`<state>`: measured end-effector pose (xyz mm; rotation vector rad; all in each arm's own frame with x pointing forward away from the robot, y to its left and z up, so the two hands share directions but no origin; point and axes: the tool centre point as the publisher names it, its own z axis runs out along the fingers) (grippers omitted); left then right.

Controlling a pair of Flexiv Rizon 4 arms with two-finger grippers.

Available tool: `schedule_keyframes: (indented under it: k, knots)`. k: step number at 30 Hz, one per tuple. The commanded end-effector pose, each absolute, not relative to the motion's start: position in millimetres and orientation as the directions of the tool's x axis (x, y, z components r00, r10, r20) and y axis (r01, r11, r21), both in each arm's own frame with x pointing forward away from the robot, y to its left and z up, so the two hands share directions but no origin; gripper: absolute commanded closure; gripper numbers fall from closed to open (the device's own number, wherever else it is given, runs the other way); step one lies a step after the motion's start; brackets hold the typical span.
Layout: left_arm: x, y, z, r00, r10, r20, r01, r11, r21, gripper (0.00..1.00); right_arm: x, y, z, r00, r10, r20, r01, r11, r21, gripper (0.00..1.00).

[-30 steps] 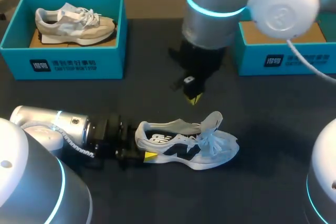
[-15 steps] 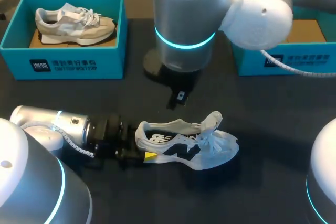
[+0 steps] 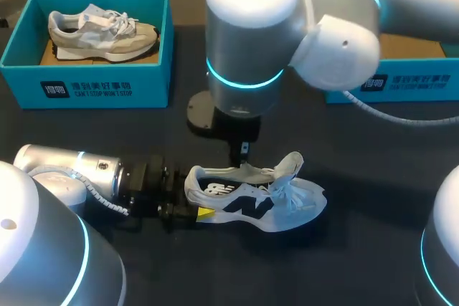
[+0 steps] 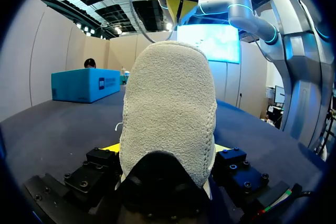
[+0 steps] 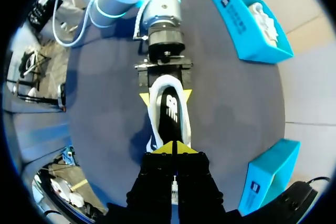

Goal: Take the shoe out of the shoebox, open the shoe tongue, remove and reinsert the insole, then place the shoe into the shoebox

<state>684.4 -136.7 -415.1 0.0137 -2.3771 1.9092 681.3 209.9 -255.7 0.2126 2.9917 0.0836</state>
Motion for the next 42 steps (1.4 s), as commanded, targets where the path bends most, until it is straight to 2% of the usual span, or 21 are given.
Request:
schedule_keyframes:
  k: [1, 4, 17, 27, 42]
  knots:
    - [683.9, -137.1, -414.6, -0.996, 0.048, 0.078, -0.065, 0.22, -0.973, 1.0, 688.8, 223.8, -281.4, -0.985, 0.131, -0.115, 0.123, 0.99, 0.073, 1.0]
    - [683.9, -137.1, -414.6, -0.996, 0.048, 0.078, -0.065, 0.22, -0.973, 1.0, 688.3, 234.0, -297.5, -0.99, 0.098, -0.101, 0.087, 0.99, 0.107, 1.0]
    - [683.9, -137.1, -414.6, -0.996, 0.048, 0.078, -0.065, 0.22, -0.973, 1.0, 688.3, 234.0, -297.5, -0.99, 0.098, -0.101, 0.087, 0.99, 0.107, 1.0]
    - [683.9, -137.1, -414.6, -0.996, 0.048, 0.078, -0.065, 0.22, -0.973, 1.0, 687.4, 253.4, -339.7, -0.993, 0.07, -0.093, 0.063, 0.995, 0.077, 1.0]
    - [683.9, -137.1, -414.6, -0.996, 0.048, 0.078, -0.065, 0.22, -0.973, 1.0, 681.4, 251.1, -360.0, -0.988, 0.086, -0.132, 0.076, 0.994, 0.081, 1.0]
